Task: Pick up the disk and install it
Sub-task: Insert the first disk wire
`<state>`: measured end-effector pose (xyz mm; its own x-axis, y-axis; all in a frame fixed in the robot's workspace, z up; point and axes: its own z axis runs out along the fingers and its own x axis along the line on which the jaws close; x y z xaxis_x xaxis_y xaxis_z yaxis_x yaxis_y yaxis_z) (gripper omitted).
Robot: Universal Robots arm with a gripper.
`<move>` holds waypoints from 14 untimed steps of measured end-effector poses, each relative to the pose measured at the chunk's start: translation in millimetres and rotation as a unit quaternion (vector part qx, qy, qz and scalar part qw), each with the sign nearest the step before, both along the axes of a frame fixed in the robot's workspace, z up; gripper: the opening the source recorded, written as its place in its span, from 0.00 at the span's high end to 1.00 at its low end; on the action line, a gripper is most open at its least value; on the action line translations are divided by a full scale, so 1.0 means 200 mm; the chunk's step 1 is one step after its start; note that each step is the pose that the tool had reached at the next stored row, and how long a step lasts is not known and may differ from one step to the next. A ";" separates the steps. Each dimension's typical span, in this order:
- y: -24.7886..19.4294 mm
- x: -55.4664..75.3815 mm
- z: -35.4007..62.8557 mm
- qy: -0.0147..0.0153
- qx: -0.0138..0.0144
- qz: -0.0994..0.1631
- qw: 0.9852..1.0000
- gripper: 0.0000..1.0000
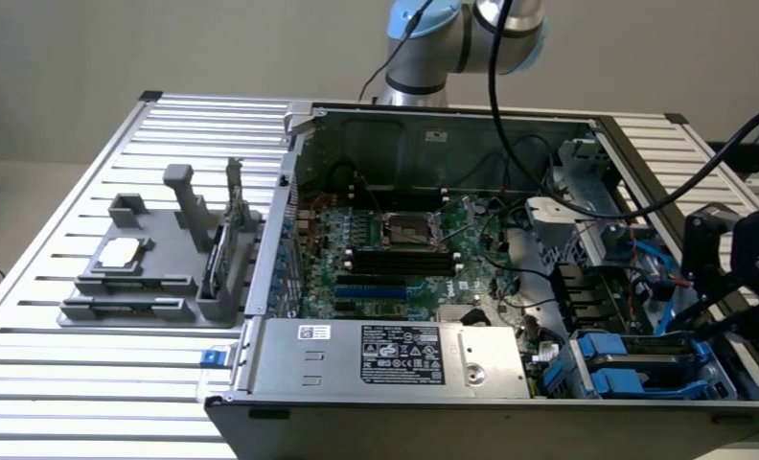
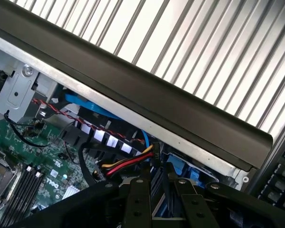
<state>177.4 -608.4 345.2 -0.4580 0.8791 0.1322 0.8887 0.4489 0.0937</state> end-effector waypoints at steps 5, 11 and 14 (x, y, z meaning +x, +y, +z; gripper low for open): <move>0.000 0.00 -0.009 0.000 0.001 0.000 1.000 0.75; 0.000 0.00 -0.018 0.000 0.003 0.000 1.000 0.75; 0.000 0.01 -0.021 0.000 0.003 0.000 1.000 0.75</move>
<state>178.4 -608.4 341.0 -0.4581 0.8783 0.1370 0.8886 0.4484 0.0962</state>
